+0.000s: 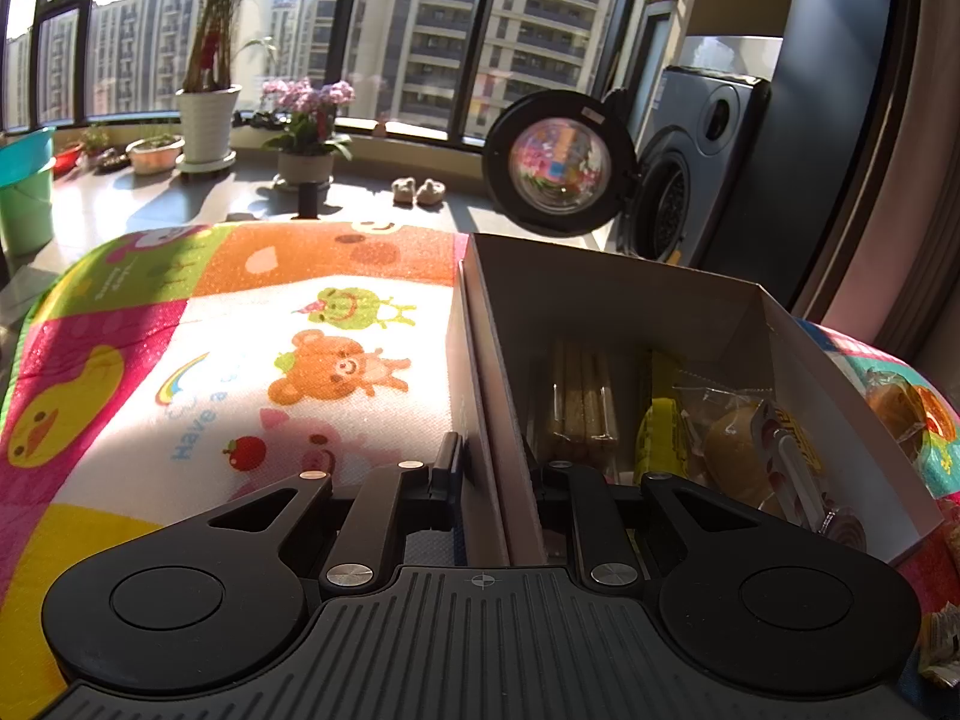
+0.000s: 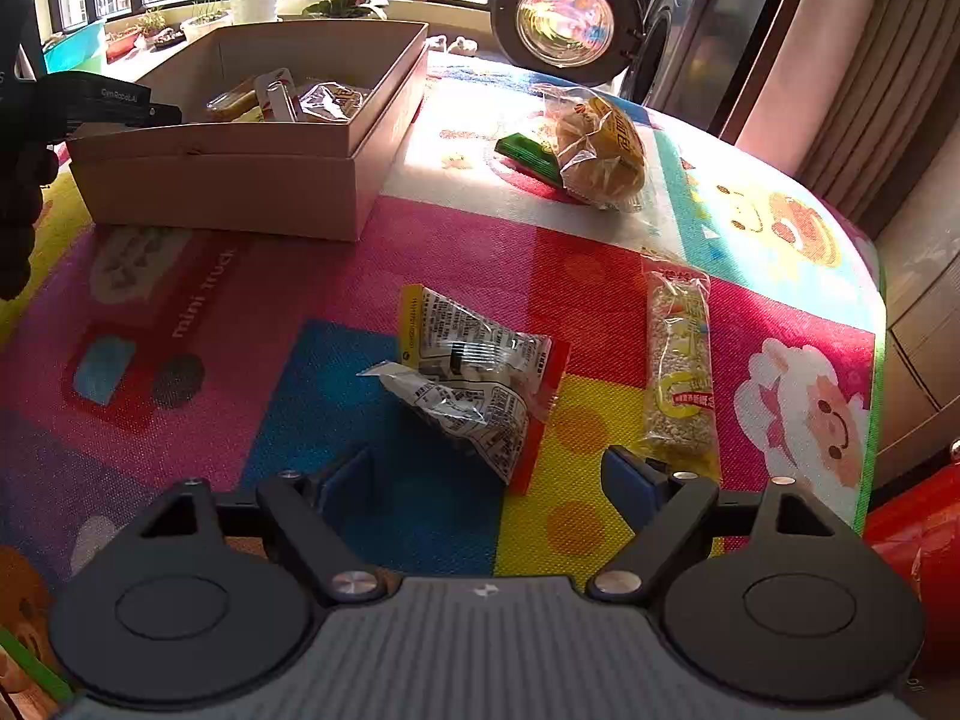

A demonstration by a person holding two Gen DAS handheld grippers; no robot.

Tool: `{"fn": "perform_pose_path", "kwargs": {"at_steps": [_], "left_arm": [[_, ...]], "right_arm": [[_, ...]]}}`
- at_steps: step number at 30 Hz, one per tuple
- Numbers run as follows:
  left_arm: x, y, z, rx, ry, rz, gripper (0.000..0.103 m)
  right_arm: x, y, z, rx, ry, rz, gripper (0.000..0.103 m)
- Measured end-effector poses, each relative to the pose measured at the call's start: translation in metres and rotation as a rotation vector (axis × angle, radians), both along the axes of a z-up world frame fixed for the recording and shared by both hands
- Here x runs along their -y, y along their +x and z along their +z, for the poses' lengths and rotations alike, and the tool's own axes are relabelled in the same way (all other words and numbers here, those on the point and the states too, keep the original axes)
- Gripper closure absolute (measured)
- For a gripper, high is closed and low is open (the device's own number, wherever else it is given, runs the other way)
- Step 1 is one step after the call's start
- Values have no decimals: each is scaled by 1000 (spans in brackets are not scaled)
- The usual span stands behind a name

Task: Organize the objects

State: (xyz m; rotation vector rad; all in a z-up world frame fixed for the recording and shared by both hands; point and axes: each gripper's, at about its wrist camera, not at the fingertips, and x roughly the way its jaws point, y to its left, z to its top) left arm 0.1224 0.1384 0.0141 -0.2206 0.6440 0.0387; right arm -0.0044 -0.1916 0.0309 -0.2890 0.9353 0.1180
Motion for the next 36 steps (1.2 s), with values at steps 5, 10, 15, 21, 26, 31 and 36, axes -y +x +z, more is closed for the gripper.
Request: {"fn": "perform_pose_path", "kwargs": {"at_steps": [5,10,15,21,26,31,36], "left_arm": [[0,0,0,0,0,0,85],[0,0,0,0,0,0,85],[0,0,0,0,0,0,85],[0,0,0,0,0,0,85],[1,0,0,-1,-4,-1,84],[0,0,0,-1,-4,-1,84],[0,0,0,-1,-4,-1,84]], "right_arm": [[12,0,2,65,-137,-95,18],[11,-7,11,53,-37,-76,18],[-1,-9,16,54,-5,-51,18],[-29,-4,22,72,67,4,18],[-41,3,16,70,28,23,18],[-18,1,9,77,-62,-27,18],[16,-3,6,93,-150,-131,18]]}}
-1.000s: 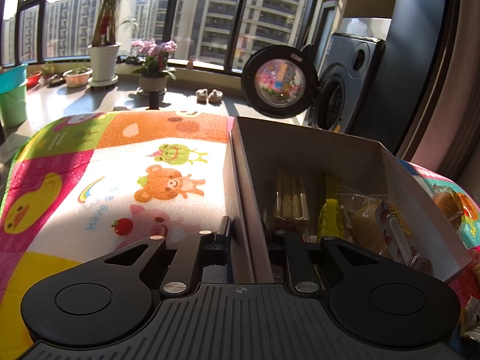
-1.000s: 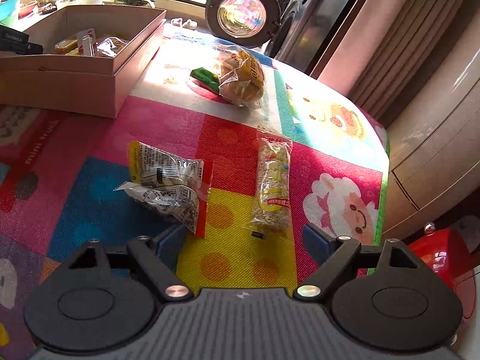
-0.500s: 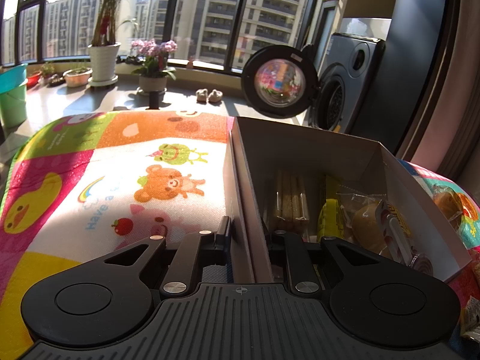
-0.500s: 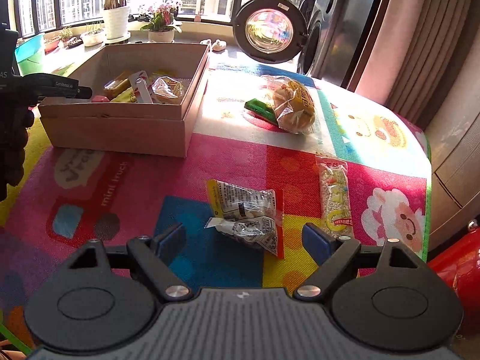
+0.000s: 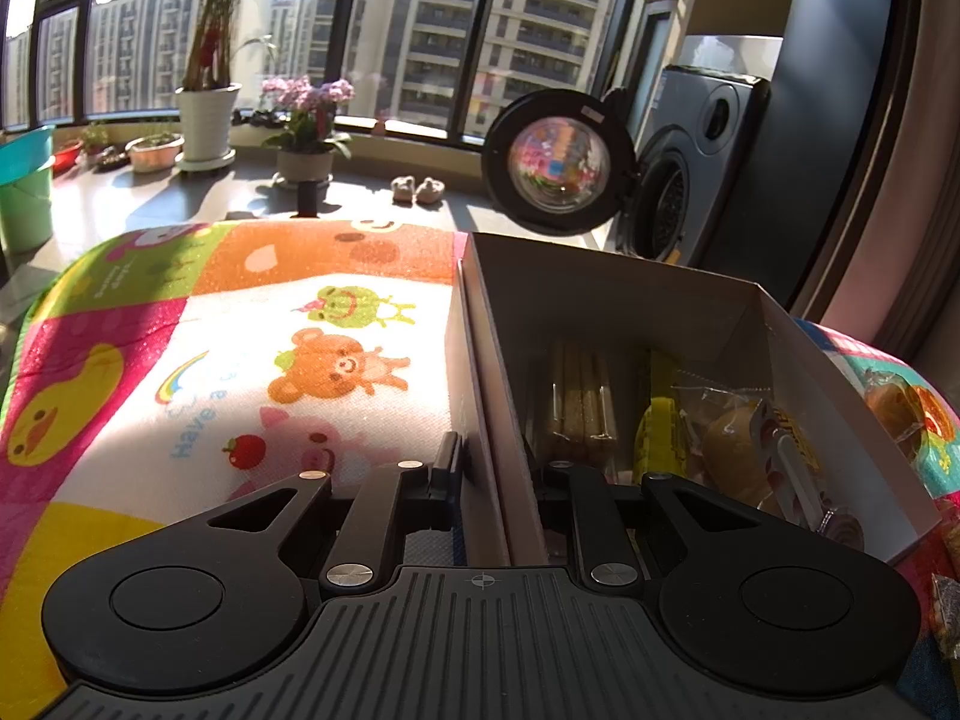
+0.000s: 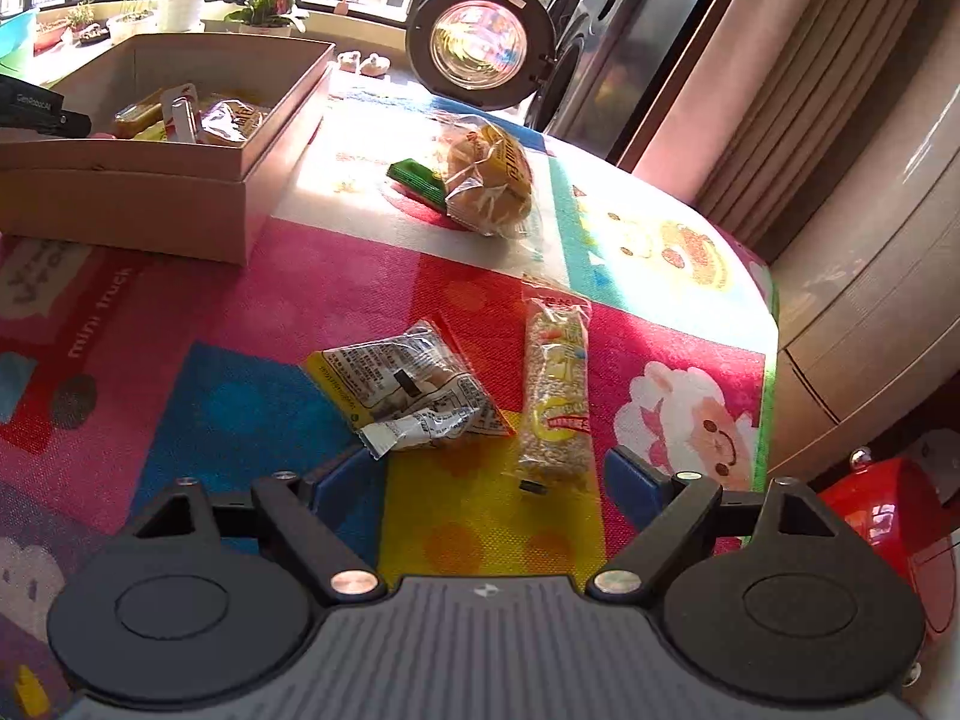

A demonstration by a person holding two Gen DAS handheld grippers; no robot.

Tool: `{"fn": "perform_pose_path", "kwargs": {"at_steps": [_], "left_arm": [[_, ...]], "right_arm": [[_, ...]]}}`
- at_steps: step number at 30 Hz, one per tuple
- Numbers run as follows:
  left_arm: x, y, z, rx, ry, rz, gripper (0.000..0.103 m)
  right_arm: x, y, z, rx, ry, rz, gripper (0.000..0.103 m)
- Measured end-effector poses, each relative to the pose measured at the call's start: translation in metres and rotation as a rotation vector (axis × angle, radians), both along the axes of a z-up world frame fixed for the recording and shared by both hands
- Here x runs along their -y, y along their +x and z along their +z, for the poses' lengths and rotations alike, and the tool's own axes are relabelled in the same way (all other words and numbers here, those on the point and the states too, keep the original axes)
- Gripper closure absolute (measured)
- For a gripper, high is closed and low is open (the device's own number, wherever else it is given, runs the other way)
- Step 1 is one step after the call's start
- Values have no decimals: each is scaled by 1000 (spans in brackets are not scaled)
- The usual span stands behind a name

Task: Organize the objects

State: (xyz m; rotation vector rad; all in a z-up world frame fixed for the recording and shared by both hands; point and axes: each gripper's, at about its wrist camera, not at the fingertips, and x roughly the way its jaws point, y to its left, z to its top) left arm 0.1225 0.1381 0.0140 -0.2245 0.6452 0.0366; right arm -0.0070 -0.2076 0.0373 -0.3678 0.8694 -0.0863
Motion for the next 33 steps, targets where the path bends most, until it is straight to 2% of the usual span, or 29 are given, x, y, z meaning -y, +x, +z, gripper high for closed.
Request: {"fn": "perform_pose_path", "kwargs": {"at_steps": [3,7,9,13,15,19,22,25,28,30,32,33], "left_arm": [[0,0,0,0,0,0,84],[0,0,0,0,0,0,84],[0,0,0,0,-1,0,84],[0,0,0,0,0,0,84],[0,0,0,0,1,0,84],[0,0,0,0,0,0,84],[0,0,0,0,0,0,84],[0,0,0,0,-1,0,84],[0,0,0,0,0,0,84],[0,0,0,0,-1,0,84],[0,0,0,0,-2,0,84],[0,0,0,0,-2,0,84]], "right_arm": [[18,-1,7,-32,143,-38,18],[27,8,9,-141,449,-41,18],[24,17,3,-183,520,-51,18],[11,34,-7,-176,491,-86,17],[6,42,-8,-161,498,-96,11],[-8,60,-10,-139,479,-82,10],[-23,64,-12,-122,423,-45,13],[-36,57,-11,-117,345,18,28],[-41,47,-6,-153,347,73,49],[-44,39,-1,-186,349,100,72],[-48,28,4,-209,349,131,83],[-49,24,7,-210,346,141,85]]}}
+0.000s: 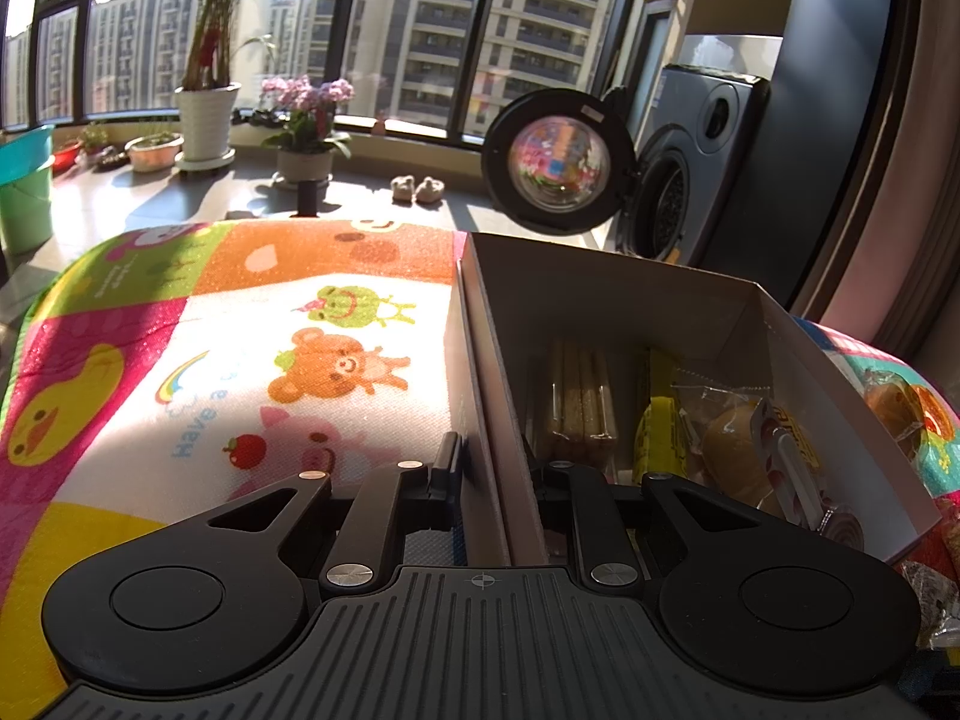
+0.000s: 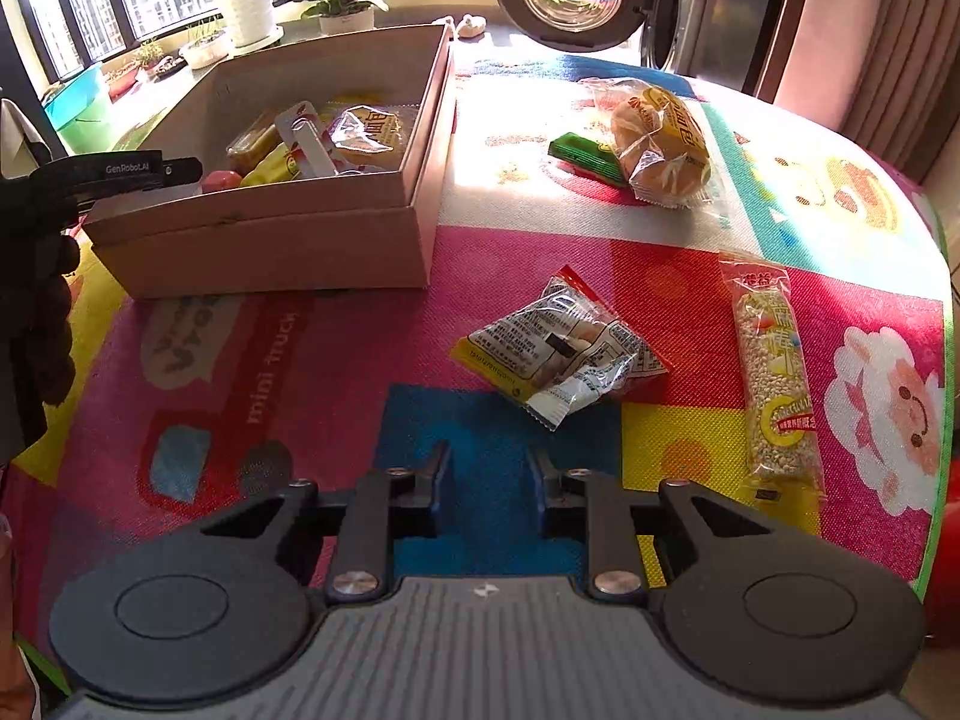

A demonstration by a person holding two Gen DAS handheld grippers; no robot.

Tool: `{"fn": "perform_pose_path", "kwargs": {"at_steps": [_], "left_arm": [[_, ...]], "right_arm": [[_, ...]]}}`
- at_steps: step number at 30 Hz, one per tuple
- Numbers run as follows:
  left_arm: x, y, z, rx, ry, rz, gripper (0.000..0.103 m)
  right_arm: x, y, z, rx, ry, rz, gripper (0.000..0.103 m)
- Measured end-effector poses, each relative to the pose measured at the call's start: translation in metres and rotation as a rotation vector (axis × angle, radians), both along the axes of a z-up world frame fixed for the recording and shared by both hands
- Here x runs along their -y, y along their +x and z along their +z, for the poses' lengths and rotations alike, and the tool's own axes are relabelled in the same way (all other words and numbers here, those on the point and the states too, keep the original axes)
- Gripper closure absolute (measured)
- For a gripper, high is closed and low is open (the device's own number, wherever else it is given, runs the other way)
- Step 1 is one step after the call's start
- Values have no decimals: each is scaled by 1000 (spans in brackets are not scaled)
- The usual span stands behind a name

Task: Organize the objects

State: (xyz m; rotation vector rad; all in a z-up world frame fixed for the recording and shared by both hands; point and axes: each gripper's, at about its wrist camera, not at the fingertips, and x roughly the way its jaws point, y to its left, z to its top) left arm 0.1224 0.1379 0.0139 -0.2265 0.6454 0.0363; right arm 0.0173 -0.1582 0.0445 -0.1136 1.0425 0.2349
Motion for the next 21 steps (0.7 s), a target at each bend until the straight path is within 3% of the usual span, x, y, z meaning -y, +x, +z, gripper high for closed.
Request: {"fn": "perform_pose_path", "kwargs": {"at_steps": [4,5,6,8,13,17,21], "left_arm": [[0,0,0,0,-1,0,84],[0,0,0,0,-2,0,84],[0,0,0,-1,-3,-1,84],[-1,0,-1,-1,-6,-2,84],[-1,0,0,-2,-4,-2,84],[-2,0,0,-3,-8,-3,84],[-2,1,0,-3,-5,-3,84]], "right_arm": [[-4,-11,15,8,-5,14,81],[-2,-8,17,11,-5,-8,66],[2,-4,19,18,1,-40,41],[13,9,20,29,32,-123,20],[34,59,-1,-54,155,-300,19],[23,78,-15,-14,76,-317,20],[10,68,-12,-12,0,-219,47]]}}
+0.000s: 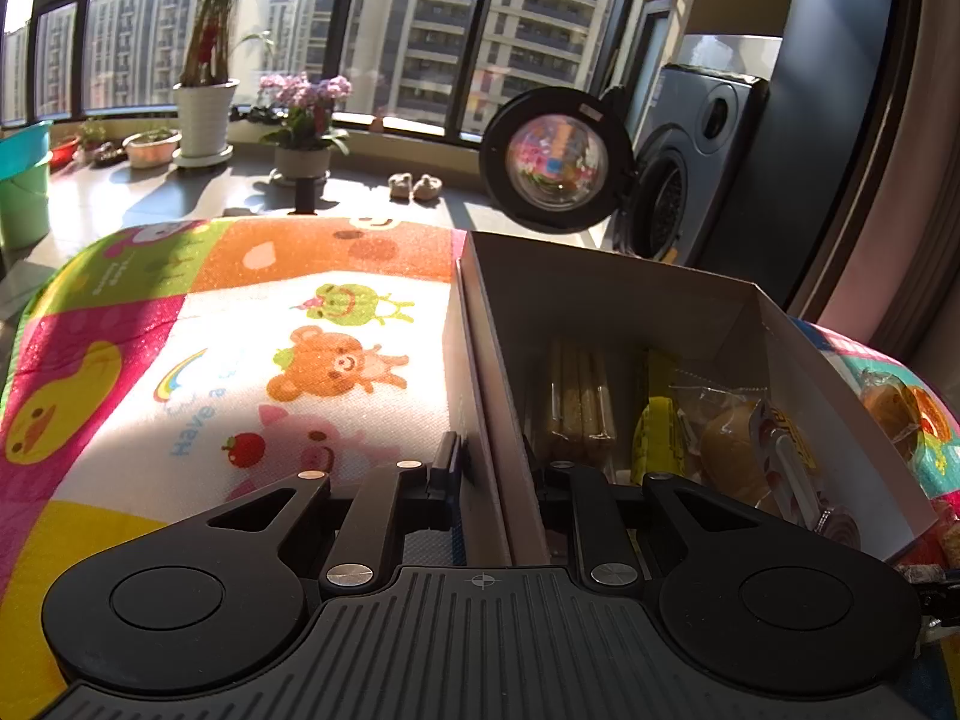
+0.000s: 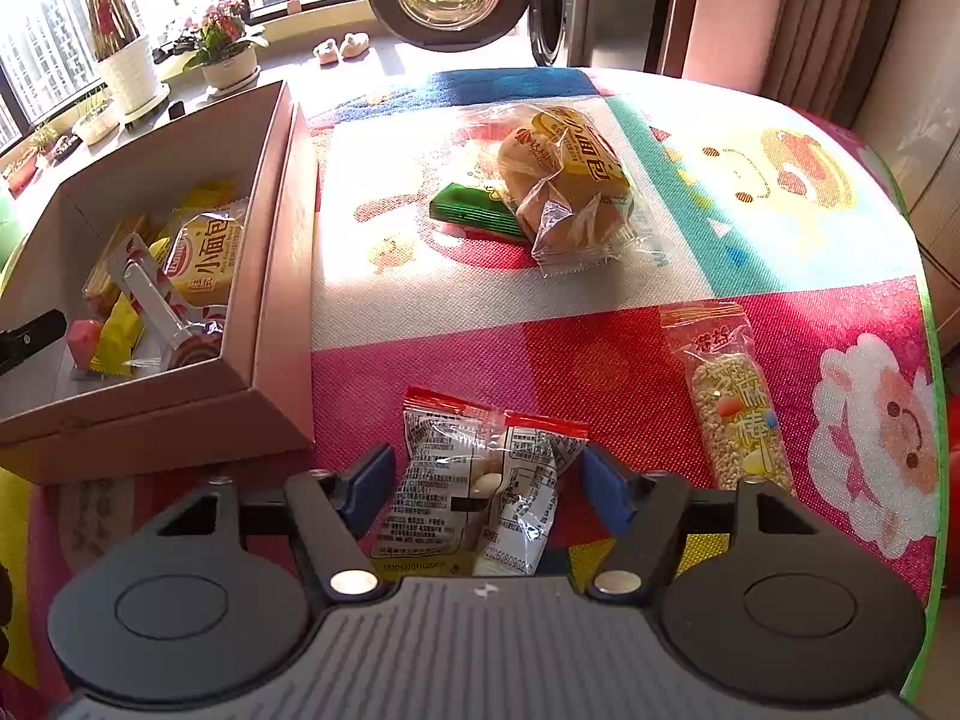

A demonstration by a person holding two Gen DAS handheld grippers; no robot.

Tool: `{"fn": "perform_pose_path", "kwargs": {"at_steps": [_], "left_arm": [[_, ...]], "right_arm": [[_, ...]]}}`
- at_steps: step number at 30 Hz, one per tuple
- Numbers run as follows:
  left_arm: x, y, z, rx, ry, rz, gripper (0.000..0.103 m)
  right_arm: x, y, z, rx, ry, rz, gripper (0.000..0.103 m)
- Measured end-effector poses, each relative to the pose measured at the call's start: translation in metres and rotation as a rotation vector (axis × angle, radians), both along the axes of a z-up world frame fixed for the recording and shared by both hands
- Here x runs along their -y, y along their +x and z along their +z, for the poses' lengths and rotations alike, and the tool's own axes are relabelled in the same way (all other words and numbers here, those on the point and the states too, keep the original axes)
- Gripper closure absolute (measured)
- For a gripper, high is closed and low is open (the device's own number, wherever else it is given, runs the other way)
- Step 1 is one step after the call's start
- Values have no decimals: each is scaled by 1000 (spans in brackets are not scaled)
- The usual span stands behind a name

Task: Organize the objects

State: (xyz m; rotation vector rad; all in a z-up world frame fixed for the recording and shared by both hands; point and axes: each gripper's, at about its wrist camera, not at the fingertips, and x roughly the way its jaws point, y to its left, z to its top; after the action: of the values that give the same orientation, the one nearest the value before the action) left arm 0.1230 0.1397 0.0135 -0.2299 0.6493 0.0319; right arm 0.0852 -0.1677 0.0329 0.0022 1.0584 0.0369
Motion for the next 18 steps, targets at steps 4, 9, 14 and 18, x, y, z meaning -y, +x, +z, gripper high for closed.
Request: {"fn": "perform_pose_path", "kwargs": {"at_steps": [4,9,14,18], "left_arm": [[1,-1,0,2,3,0,84],[1,-1,0,3,6,1,84],[1,-1,0,3,6,1,84],[1,-1,0,3,5,1,84]], "right_arm": [[-6,-32,10,-55,38,81,52],[-24,-71,44,-48,55,200,52],[-54,-75,90,38,104,292,52],[-84,-48,109,78,160,328,52]]}}
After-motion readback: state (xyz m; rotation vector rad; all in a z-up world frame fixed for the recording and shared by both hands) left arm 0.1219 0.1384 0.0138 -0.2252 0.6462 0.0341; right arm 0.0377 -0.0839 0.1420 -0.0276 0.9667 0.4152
